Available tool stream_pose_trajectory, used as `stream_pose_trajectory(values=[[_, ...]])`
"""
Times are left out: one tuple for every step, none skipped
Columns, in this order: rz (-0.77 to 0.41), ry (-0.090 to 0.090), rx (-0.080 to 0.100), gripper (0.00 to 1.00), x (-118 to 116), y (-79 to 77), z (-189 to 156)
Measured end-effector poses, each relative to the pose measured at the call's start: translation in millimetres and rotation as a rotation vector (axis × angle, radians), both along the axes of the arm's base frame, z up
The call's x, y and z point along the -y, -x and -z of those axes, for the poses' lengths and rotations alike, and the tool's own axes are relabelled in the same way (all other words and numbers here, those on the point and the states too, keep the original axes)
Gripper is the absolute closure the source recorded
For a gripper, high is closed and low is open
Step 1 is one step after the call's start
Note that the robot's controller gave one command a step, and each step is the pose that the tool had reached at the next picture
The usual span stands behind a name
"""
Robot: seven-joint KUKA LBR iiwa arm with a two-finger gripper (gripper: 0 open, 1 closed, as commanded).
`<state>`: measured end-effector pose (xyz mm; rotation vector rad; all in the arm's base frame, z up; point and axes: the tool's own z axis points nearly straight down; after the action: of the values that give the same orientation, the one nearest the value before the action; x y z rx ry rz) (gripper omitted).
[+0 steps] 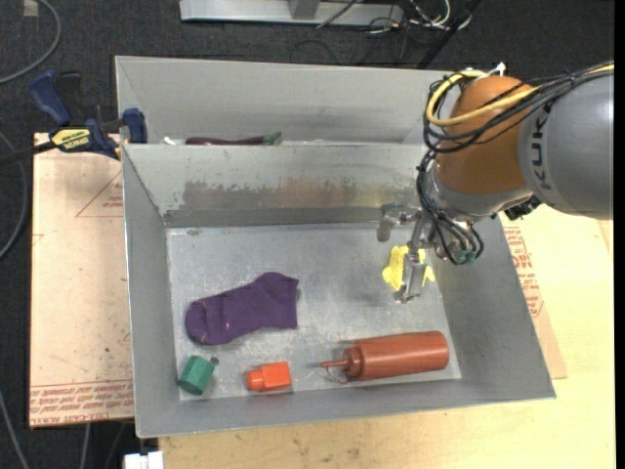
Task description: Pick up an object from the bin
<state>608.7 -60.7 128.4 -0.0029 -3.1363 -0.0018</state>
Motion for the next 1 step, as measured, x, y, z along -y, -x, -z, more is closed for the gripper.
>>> stream_pose_trajectory(values=[[-0.001,0.001,0.007,0.00,-0.1,-1.4,-4.9]])
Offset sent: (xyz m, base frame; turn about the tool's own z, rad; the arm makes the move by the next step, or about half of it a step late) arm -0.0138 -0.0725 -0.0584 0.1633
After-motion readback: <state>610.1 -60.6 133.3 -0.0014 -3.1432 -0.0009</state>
